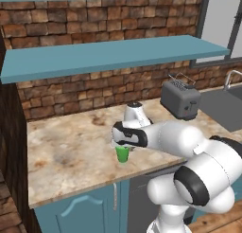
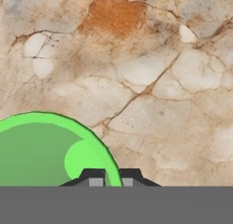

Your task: Place the pitcher and cup on the dining counter for serving.

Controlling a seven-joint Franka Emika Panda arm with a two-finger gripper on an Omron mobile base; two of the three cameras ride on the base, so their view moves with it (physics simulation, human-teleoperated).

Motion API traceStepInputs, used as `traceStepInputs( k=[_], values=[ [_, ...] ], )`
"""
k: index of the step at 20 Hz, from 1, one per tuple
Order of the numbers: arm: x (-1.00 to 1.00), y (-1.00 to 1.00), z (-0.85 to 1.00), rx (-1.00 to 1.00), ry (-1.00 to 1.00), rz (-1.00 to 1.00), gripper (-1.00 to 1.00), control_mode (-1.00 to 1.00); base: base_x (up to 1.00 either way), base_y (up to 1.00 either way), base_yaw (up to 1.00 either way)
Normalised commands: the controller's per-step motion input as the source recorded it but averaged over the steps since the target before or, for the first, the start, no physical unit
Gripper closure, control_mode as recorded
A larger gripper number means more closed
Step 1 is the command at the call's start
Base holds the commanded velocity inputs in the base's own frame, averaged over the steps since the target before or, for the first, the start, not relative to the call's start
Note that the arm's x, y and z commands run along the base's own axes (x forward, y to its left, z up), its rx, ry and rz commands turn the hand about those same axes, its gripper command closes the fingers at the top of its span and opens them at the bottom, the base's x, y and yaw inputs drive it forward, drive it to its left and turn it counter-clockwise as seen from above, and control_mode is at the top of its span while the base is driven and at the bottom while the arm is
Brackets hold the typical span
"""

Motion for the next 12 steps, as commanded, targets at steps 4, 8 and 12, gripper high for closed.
traceStepInputs(
  k=[4, 8, 12],
  values=[
    [-0.03, 0.00, 0.29, 0.00, -0.05, 0.00, 1.00, -1.00, 0.00, 0.00, 0.00],
    [-0.27, -0.03, 0.68, 0.00, -0.15, 0.00, 1.00, -1.00, 0.00, 0.00, 0.00],
    [-0.35, -0.11, 0.72, 0.00, -0.15, 0.00, 1.00, -1.00, 0.00, 0.00, 0.00]
  ],
)
